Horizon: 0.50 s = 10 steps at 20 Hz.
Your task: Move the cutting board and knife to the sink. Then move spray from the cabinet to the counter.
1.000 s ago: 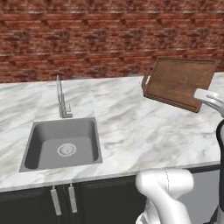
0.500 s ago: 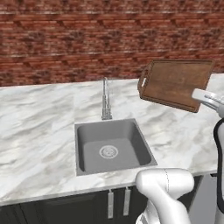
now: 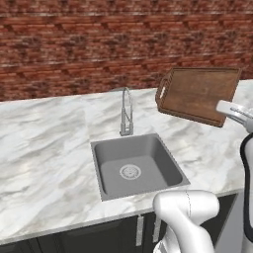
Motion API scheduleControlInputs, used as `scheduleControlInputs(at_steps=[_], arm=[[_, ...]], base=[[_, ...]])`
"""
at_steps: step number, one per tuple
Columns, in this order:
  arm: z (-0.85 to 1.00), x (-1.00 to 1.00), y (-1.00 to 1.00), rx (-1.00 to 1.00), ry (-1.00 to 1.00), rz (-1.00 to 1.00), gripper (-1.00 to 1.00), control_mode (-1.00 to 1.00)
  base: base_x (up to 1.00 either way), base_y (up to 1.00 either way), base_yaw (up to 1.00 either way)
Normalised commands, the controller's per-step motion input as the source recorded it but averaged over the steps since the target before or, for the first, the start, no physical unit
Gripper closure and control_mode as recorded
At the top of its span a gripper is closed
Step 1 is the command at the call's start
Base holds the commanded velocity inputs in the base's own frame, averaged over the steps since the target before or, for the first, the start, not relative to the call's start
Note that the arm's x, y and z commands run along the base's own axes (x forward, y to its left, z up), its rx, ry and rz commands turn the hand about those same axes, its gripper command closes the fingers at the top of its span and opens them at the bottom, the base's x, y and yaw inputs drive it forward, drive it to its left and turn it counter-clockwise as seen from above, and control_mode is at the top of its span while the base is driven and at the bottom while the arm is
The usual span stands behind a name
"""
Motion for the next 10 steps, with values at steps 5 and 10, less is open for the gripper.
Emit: scheduleControlInputs(at_steps=[5,10], arm=[[0.00,0.42,-0.08,0.04,0.19,0.00,1.00,-1.00],[0.00,0.29,-0.09,0.02,0.26,0.00,1.00,-1.00]], base=[[0.11,0.00,-0.01],[0.00,0.00,0.00]])
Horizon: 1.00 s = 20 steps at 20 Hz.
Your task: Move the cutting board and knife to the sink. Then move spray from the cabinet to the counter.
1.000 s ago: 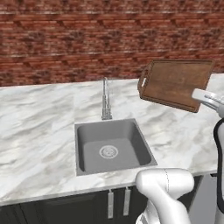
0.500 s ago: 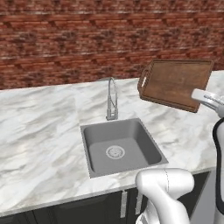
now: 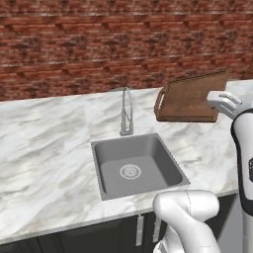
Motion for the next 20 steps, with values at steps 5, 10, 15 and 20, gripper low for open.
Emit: scheduleControlInputs(at_steps=[5,10,15,20], arm=[[-0.07,0.30,-0.03,-0.01,0.27,0.00,1.00,-1.00],[-0.19,0.12,0.01,-0.03,0.23,0.00,1.00,-1.00],[-0.33,0.04,0.00,0.00,0.17,0.00,1.00,-1.00],[-0.38,0.17,0.00,0.00,0.18,0.00,1.00,-1.00]], base=[[0.00,0.00,0.00],[0.00,0.00,0.00],[0.00,0.00,0.00],[0.00,0.00,0.00]])
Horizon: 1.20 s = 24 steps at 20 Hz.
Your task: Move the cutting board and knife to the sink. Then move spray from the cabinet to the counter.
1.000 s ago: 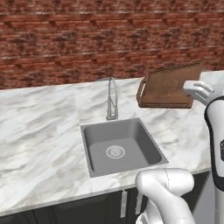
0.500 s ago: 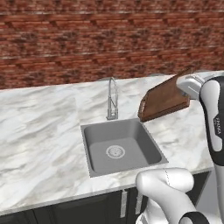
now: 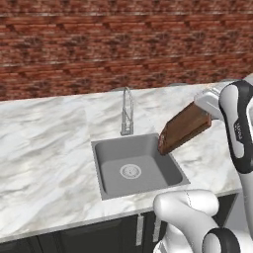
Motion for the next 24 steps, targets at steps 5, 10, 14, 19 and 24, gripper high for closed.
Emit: scheduleControlInputs(at_steps=[5,10,14,19,24], arm=[[-0.40,0.31,0.00,0.00,0.17,0.00,1.00,-1.00],[-0.31,0.37,0.04,0.01,0.10,0.00,1.00,-1.00],[-0.26,0.36,0.19,0.05,0.01,0.00,1.00,-1.00],[-0.25,0.31,0.28,0.11,0.00,0.00,1.00,-1.00],[-0.27,0.24,0.23,0.17,0.00,0.00,1.00,-1.00]], base=[[0.00,0.00,0.00],[0.00,0.00,0.00],[0.00,0.00,0.00],[0.00,0.00,0.00],[0.00,0.00,0.00]])
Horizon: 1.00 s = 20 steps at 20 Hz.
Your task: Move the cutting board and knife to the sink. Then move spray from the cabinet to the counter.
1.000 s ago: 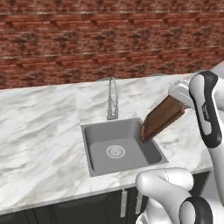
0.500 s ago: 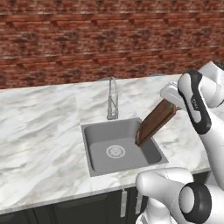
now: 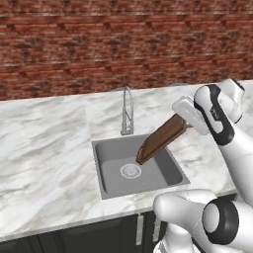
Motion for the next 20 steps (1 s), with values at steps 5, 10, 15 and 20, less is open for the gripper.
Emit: scheduleControlInputs(at_steps=[5,10,15,20], arm=[[-0.16,0.12,0.18,0.08,0.00,0.00,1.00,-1.00],[-0.19,0.07,0.06,-0.01,0.00,0.00,1.00,-1.00],[-0.39,0.05,0.08,0.00,0.00,0.00,1.00,-1.00],[-0.41,0.07,0.06,0.00,0.00,0.00,1.00,-1.00]], base=[[0.00,0.00,0.00],[0.00,0.00,0.00],[0.00,0.00,0.00],[0.00,0.00,0.00]])
